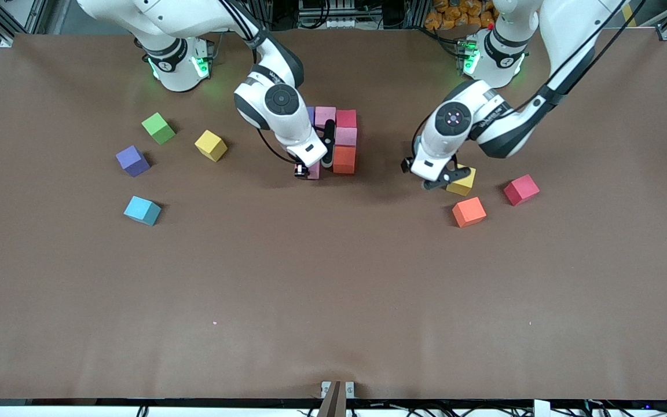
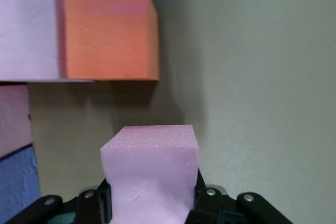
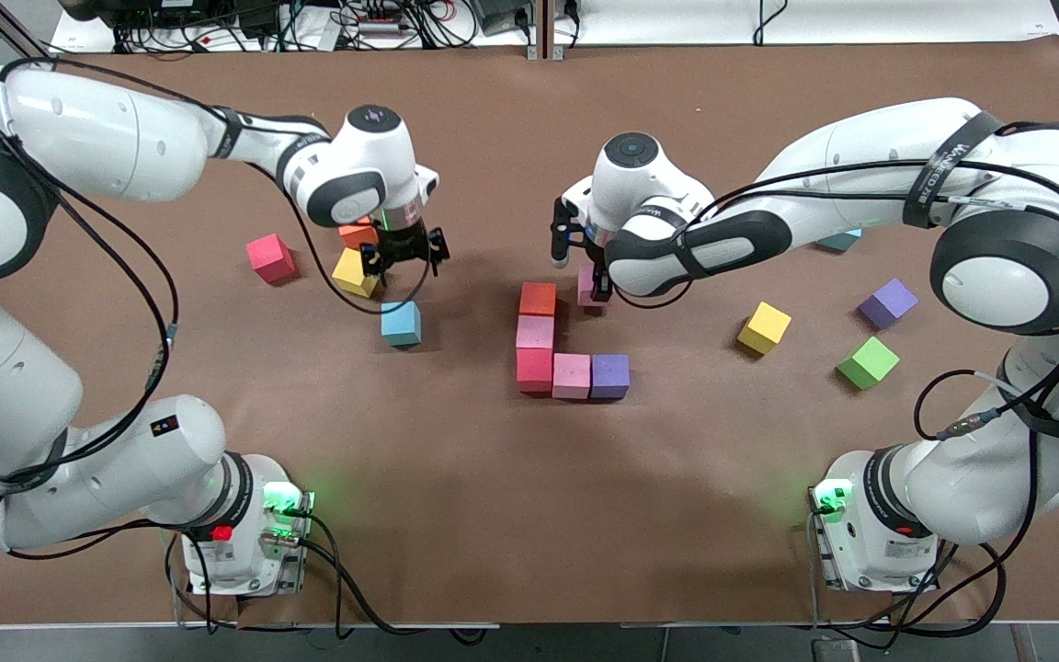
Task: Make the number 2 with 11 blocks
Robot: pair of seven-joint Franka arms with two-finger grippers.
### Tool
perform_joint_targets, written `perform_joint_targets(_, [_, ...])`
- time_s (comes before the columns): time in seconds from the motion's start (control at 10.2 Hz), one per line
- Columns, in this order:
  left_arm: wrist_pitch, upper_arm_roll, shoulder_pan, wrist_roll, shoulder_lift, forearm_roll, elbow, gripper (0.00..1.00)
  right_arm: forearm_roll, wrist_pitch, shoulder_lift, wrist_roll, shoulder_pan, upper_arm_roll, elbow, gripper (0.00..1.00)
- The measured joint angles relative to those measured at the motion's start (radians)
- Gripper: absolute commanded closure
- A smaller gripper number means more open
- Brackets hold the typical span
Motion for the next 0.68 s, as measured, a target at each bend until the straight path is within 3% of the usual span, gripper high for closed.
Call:
perform_joint_targets(0.39, [0.019, -0.075, 0.042, -0.001, -0.022, 0.015, -0.092, 0.0, 0.0, 0.04, 0.023, 0.038, 0.044, 0.004, -0.006, 0.5])
perform_joint_targets(0.68, [0.011, -0.203, 0.203, 0.003, -0.028, 0.016, -0.103, 0.0, 0.0, 0.053, 0.038, 0.042, 0.053, 0.004, -0.006, 0.5])
